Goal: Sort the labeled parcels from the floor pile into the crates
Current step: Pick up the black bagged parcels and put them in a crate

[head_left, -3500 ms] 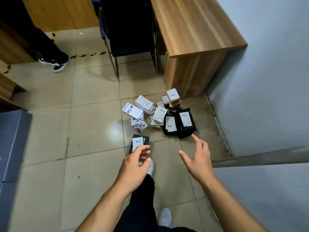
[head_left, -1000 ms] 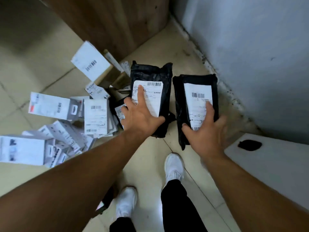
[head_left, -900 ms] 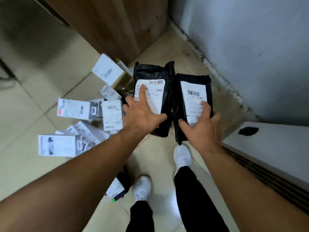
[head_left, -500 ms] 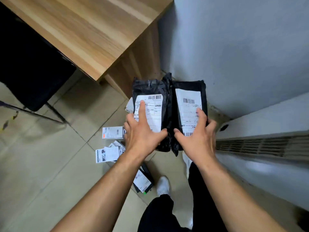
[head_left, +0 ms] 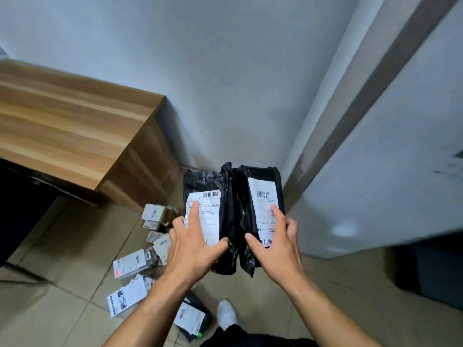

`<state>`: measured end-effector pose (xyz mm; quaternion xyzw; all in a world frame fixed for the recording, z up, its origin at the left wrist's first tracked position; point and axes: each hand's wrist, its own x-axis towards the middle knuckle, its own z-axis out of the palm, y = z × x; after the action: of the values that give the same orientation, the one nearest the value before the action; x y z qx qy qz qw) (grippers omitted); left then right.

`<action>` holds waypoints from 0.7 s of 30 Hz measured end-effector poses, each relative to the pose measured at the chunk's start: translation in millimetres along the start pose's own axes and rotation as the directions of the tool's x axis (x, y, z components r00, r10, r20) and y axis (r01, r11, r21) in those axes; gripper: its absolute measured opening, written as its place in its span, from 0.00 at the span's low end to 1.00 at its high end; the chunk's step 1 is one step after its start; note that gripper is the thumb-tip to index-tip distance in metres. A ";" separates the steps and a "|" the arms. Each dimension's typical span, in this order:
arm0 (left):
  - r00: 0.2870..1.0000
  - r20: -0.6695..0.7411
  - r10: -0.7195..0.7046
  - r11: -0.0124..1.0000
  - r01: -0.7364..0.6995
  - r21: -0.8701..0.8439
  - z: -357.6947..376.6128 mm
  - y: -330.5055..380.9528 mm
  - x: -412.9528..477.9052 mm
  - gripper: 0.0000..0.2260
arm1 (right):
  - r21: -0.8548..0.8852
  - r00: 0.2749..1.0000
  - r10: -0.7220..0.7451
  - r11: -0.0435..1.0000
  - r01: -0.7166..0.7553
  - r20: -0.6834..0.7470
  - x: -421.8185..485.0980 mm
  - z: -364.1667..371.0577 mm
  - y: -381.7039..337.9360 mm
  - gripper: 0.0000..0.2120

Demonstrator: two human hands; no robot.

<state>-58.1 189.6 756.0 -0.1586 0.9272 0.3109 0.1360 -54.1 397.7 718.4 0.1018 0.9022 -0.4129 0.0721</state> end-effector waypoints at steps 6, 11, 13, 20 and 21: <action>0.988 0.085 0.126 0.988 -0.133 0.082 65.0 59.3 -69.1 0.52 | 0.050 0.990 0.064 0.997 -0.059 -0.126 -71.1 -65.7 85.9 0.45; 0.946 0.147 0.288 0.946 -0.305 0.109 137.1 134.1 -130.8 0.52 | 0.078 0.938 0.132 0.991 -0.113 -0.320 -128.5 -149.1 169.8 0.43; 0.921 0.182 0.346 0.923 -0.368 0.109 165.9 165.9 -156.9 0.52 | 0.081 0.902 0.161 0.987 -0.140 -0.402 -152.7 -185.1 202.3 0.43; 0.766 0.298 0.570 0.782 -0.617 0.090 269.6 276.5 -250.0 0.52 | 0.120 0.739 0.294 0.952 -0.280 -0.606 -244.3 -300.9 307.5 0.44; 0.738 0.318 0.595 0.759 -0.646 0.080 284.0 290.6 -262.8 0.52 | 0.130 0.710 0.316 0.944 -0.305 -0.630 -257.8 -315.1 320.0 0.44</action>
<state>115.3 640.5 784.7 0.2186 0.9232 0.2697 0.1646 259.1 809.3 744.2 0.3873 0.8384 -0.3422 -0.1734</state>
